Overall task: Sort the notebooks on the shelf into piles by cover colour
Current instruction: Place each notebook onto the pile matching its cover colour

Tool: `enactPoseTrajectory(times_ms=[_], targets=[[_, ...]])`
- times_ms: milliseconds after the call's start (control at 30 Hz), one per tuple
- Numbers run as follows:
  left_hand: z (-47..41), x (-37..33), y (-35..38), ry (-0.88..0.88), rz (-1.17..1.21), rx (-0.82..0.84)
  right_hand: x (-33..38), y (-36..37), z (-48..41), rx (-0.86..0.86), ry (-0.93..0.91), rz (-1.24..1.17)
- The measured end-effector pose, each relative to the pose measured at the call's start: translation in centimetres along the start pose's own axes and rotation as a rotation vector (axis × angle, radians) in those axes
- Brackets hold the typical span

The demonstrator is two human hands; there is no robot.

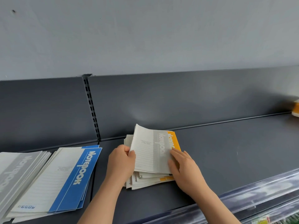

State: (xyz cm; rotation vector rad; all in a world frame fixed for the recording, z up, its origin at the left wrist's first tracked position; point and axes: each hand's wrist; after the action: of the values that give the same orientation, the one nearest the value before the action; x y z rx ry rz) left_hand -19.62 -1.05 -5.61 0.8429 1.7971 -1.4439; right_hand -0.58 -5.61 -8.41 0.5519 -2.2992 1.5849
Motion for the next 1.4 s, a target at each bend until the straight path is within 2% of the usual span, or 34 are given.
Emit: enactPoseTrajectory(times_ms=[167, 367, 600, 800, 1067, 1400], targets=[[0.1, 0.4, -0.3, -0.002, 0.023, -0.073, -0.4, 0.5, -0.3, 0.015, 0.053, 0.072], [0.2, 0.2, -0.1, -0.008, 0.032, 0.005, 0.4, 0.5, -0.3, 0.021, -0.03, 0.013], [1.6, 0.7, -2.2, -0.062, 0.289, -0.052, 1.6, 0.1, -1.1, 0.01, 0.072, -0.076], [2.9, 2.4, -6.7, -0.075, 0.401, -0.212, 7.5, 1.4, -2.3, 0.016, 0.069, -0.311], [4.6, 7.0, -15.0, -0.056, 0.158, -0.393, 16.6, 5.1, -2.4, 0.087, -0.071, -0.44], [6.9, 15.7, -30.2, -0.078, 0.049, -0.44, 32.2, 11.9, -1.1, 0.212, -0.172, -0.465]])
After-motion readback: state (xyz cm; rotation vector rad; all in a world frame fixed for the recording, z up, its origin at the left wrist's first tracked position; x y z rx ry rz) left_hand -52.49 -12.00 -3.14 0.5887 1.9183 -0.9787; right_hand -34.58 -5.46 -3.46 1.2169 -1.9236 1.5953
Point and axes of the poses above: each hand's wrist, its own z-axis away from the middle knuckle, its own y-axis out of the palm, x = y × z, and after that the axes turned 6 degrees about z, right-handed
